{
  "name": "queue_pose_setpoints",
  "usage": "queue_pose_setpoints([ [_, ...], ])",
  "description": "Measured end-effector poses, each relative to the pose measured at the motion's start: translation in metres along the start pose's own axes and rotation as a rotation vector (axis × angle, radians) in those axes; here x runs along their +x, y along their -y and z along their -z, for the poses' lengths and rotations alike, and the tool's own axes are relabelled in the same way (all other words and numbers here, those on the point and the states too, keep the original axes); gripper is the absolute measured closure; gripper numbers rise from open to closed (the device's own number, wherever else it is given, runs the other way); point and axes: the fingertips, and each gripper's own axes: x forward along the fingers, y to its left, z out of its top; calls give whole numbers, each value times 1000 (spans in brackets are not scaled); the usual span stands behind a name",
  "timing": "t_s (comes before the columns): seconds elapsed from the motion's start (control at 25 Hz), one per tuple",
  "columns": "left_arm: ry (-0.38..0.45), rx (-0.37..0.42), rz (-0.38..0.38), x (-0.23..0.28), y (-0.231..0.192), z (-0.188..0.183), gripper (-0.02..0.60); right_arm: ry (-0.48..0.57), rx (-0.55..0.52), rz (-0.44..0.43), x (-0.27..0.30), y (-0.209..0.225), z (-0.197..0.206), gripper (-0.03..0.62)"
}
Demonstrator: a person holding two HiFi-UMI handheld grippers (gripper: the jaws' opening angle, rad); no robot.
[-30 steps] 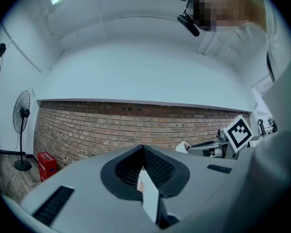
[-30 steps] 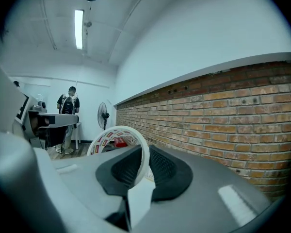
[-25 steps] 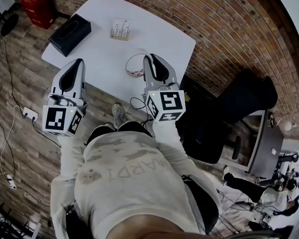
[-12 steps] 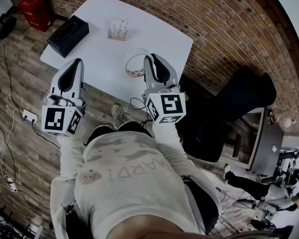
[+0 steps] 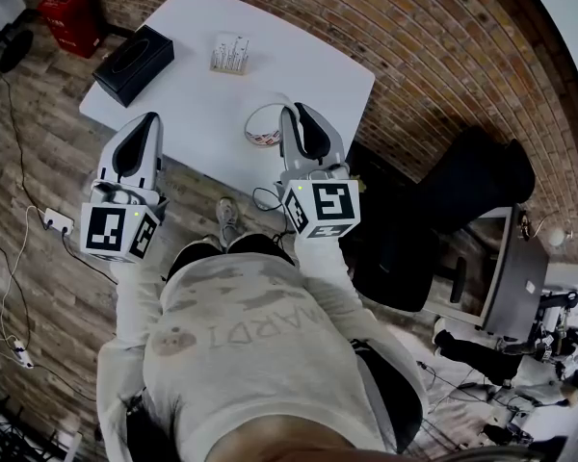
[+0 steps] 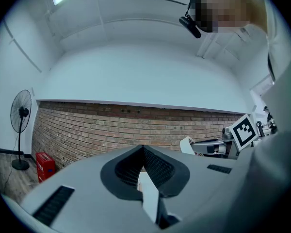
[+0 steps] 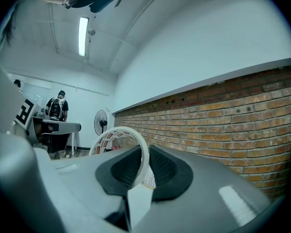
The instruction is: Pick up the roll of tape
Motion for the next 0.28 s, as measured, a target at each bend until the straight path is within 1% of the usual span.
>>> queue_pose_setpoints([
  [0.28,1,0,8,-2,3,-1,577,7,0,5,-4,-1,-3,531],
])
